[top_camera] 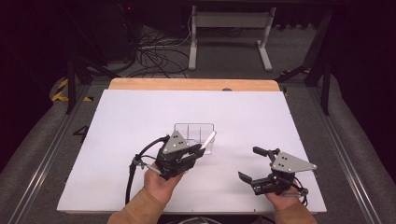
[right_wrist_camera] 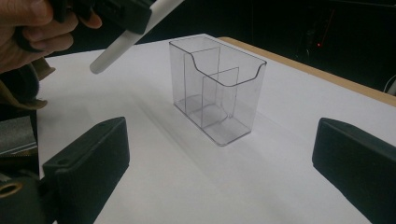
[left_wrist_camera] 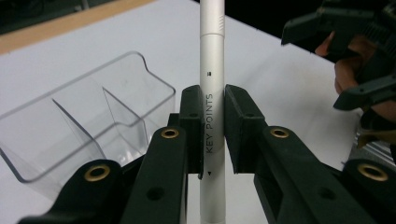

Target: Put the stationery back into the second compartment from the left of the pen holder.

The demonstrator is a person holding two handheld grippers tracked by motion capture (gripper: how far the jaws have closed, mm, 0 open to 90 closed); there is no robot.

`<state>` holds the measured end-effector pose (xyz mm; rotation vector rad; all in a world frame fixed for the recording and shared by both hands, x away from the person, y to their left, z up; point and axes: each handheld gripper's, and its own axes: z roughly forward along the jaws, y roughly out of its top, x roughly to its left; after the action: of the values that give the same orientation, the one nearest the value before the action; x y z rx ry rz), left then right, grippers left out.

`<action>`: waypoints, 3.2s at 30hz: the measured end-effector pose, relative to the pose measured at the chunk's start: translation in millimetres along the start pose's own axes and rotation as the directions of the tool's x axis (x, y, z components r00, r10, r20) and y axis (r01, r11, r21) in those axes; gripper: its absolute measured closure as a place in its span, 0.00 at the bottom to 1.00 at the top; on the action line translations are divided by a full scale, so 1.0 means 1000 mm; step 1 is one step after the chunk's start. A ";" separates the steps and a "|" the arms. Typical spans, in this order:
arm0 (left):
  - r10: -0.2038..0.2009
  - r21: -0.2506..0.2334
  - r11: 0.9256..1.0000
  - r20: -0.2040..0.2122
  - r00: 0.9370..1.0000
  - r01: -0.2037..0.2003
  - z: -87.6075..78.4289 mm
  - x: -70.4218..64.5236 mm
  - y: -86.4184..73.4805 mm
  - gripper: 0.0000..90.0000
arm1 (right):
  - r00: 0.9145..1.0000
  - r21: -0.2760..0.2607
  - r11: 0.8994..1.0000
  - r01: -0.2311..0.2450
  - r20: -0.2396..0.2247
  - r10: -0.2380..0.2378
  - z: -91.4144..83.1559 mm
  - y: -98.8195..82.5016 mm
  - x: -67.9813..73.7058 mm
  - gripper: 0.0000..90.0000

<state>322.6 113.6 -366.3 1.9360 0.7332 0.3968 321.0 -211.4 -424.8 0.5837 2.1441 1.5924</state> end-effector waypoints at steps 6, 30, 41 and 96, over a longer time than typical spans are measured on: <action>0.037 -0.070 0.997 0.002 0.999 -0.037 -0.002 0.003 0.007 0.87 | 1.000 -0.002 1.000 -0.002 -0.004 0.002 0.000 0.000 0.000 0.05; -0.003 -0.242 0.970 -0.003 1.000 0.002 0.007 0.030 0.026 0.87 | 1.000 0.001 1.000 -0.002 -0.009 0.002 0.001 -0.004 0.003 0.05; 0.027 -0.267 0.963 -0.014 1.000 -0.030 0.022 0.036 0.028 0.87 | 1.000 -0.001 1.000 -0.012 -0.005 0.012 -0.004 -0.008 0.002 0.05; -0.017 -0.174 0.985 -0.020 1.000 0.013 0.059 0.079 -0.010 0.87 | 0.999 0.001 1.000 -0.003 -0.039 0.003 0.000 -0.006 0.004 0.05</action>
<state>412.7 127.3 -404.9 1.7639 0.7028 0.4579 317.5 -211.0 -431.1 0.5605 2.1726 1.6174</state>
